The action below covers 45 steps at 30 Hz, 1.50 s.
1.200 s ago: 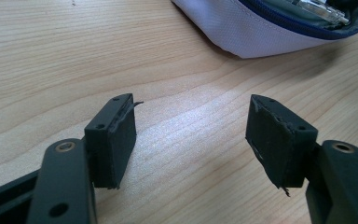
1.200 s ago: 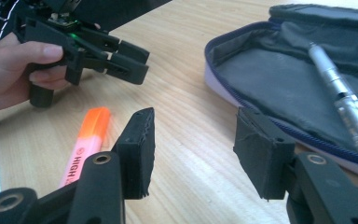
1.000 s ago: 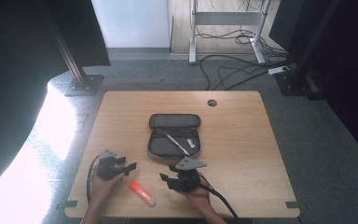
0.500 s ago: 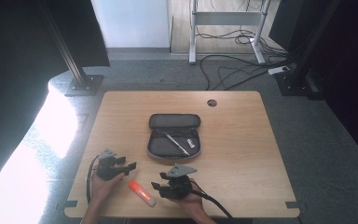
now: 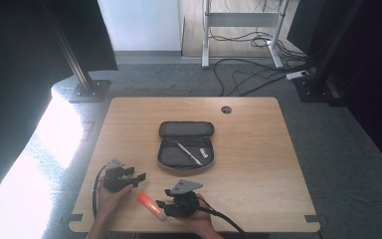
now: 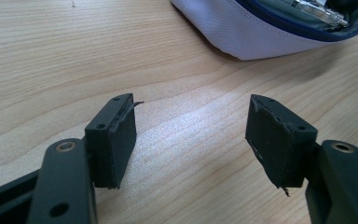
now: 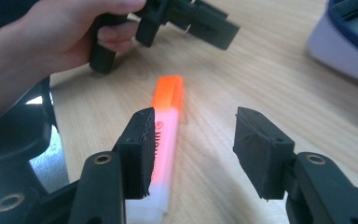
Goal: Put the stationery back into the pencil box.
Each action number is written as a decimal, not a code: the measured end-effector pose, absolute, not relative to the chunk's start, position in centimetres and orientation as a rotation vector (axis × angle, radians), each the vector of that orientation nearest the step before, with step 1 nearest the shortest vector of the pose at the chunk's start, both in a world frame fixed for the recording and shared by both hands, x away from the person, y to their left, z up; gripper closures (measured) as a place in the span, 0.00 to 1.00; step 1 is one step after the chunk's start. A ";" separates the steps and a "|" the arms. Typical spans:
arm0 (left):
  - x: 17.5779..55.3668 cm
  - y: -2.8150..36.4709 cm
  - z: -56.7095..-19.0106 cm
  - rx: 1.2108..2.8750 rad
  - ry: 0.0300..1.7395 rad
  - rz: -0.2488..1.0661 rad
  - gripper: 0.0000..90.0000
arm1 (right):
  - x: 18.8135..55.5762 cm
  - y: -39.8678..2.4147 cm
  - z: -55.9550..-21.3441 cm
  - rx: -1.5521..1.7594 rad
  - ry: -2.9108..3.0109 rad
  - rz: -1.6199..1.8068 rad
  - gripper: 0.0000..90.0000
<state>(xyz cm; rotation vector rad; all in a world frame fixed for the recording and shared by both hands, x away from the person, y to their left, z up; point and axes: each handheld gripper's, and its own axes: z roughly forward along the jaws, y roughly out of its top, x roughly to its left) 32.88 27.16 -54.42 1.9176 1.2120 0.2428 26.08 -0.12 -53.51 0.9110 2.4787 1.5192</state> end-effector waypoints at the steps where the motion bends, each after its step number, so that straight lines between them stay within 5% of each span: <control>1: 32.9 27.2 -54.4 1.917 1.212 0.243 0.38 | 26.0 0.2 -53.7 0.899 2.498 1.510 0.53; 27: 32.9 27.3 -54.4 1.913 1.213 0.245 0.38 | 25.1 3.4 -55.1 0.801 2.590 1.371 0.53; 45: 32.9 27.4 -54.4 1.905 1.214 0.242 0.38 | 24.3 4.2 -55.2 0.720 2.562 1.239 0.72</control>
